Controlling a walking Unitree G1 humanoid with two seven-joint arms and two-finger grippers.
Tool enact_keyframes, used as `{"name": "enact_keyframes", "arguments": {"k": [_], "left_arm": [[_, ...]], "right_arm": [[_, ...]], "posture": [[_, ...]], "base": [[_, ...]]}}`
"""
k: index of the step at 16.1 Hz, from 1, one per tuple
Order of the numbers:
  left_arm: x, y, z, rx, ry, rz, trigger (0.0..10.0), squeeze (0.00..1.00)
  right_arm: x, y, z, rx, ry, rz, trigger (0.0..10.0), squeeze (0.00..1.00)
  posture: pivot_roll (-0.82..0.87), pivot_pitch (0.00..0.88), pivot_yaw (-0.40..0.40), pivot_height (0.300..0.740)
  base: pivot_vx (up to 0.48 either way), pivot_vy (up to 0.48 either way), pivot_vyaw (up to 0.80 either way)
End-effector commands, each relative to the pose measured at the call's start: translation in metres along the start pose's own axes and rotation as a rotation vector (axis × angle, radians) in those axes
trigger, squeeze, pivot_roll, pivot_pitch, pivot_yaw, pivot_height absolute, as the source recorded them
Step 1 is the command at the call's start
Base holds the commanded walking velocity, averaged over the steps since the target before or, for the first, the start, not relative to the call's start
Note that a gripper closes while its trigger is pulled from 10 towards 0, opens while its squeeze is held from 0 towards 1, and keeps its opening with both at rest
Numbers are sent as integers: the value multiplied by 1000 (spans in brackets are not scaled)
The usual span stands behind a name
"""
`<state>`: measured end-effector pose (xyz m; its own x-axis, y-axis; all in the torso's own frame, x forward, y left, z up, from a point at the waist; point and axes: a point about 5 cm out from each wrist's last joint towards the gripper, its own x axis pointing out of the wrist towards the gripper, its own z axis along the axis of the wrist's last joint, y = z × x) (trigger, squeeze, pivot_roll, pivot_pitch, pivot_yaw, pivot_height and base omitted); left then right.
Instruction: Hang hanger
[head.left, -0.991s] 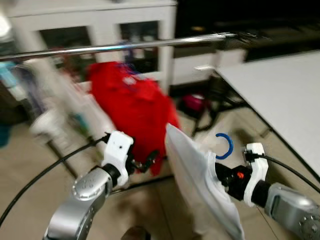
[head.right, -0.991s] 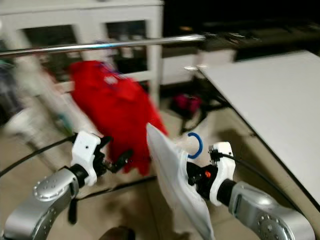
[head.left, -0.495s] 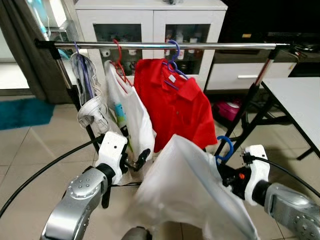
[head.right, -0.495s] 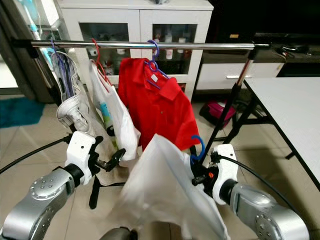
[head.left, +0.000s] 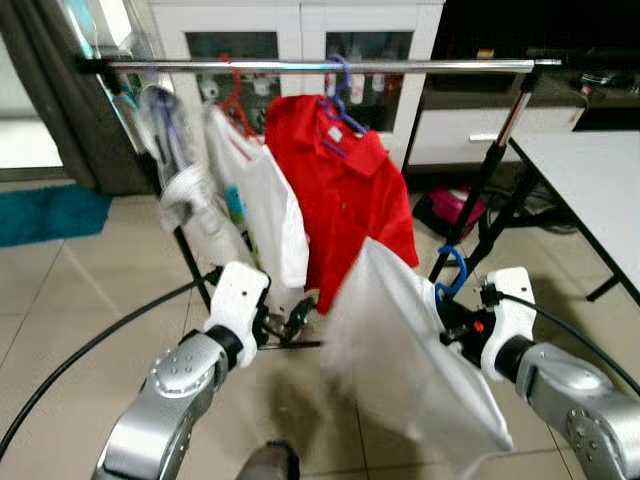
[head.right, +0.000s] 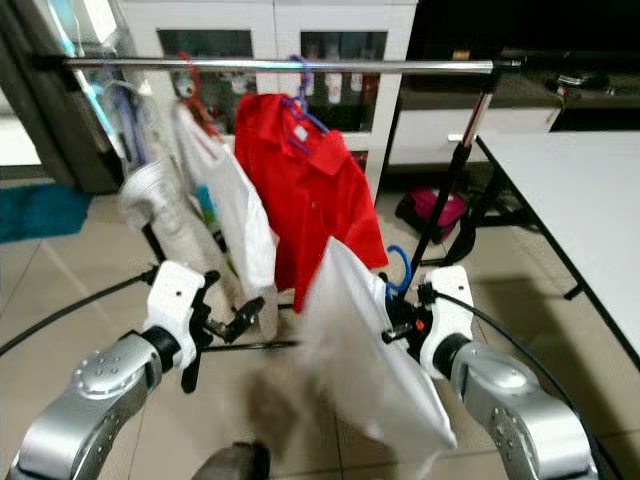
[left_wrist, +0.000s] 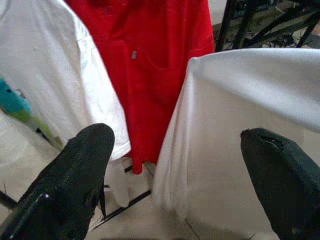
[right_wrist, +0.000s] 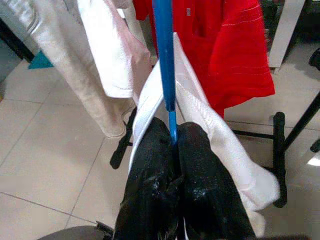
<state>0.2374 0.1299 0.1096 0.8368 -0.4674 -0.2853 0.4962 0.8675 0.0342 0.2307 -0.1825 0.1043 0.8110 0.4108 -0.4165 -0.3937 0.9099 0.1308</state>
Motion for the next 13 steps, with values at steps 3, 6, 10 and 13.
{"name": "enact_keyframes", "arguments": {"k": [3, 6, 10, 13], "left_arm": [[2, 5, 1, 9, 6, 18, 10000, 0], [5, 5, 3, -2, -5, 22, 10000, 0], [8, 7, 4, -36, -31, 57, 10000, 0], [13, 6, 7, -37, -43, 60, 10000, 0]], "right_arm": [[2, 0, 10, -49, -62, 5, 10000, 0], [6, 0, 12, -79, -69, -6, 10000, 0], [8, -2, 12, -87, -76, -25, 10000, 0], [10, -2, 16, -83, -95, -41, 10000, 0]], "posture": [[76, 31, -10, 740], [73, 32, -7, 740], [65, 36, -4, 740], [43, 47, -1, 740]], "base": [[-319, 0, 0], [-307, 0, 179], [-73, 0, 734], [0, -268, 800]]}}
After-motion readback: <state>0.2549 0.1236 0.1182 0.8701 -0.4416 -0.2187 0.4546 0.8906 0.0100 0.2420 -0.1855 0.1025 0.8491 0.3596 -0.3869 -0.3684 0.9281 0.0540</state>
